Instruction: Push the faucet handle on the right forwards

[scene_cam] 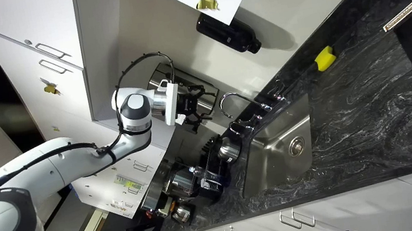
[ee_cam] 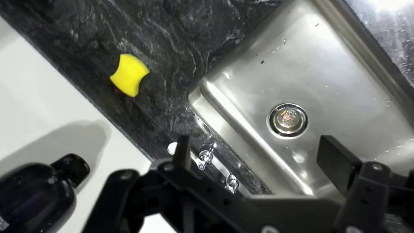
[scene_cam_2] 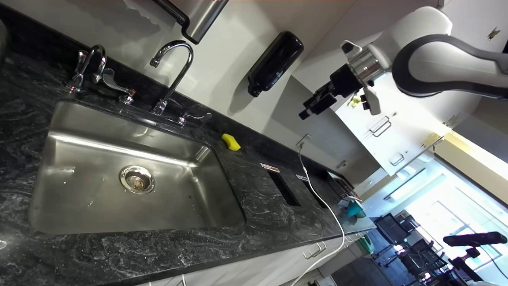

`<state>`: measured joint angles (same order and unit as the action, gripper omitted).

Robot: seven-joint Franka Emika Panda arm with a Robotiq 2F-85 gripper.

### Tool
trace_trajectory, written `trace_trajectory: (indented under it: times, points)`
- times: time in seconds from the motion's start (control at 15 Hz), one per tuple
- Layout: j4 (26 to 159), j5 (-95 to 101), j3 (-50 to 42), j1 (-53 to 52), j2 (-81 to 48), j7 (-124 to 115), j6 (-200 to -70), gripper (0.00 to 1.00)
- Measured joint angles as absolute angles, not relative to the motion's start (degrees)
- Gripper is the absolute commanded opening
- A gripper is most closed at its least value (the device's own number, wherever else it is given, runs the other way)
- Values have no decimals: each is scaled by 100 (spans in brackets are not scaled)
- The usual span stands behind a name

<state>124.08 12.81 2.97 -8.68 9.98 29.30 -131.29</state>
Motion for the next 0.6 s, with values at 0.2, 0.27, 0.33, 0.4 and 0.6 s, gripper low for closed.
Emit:
trace_trajectory:
  times: [0.2, 0.27, 0.33, 0.4, 0.6]
  points:
    - [12125, 1558, 330, -871, 370, 3347, -13749, 100]
    - [11997, 1659, 360, -872, 168, 3474, -13911, 100]
    - [11846, 1749, 395, -874, -38, 3586, -14065, 100]
    - [11692, 1819, 429, -876, -229, 3688, -14193, 100]
    - [11145, 2018, 524, -876, -785, 3840, -14358, 100]
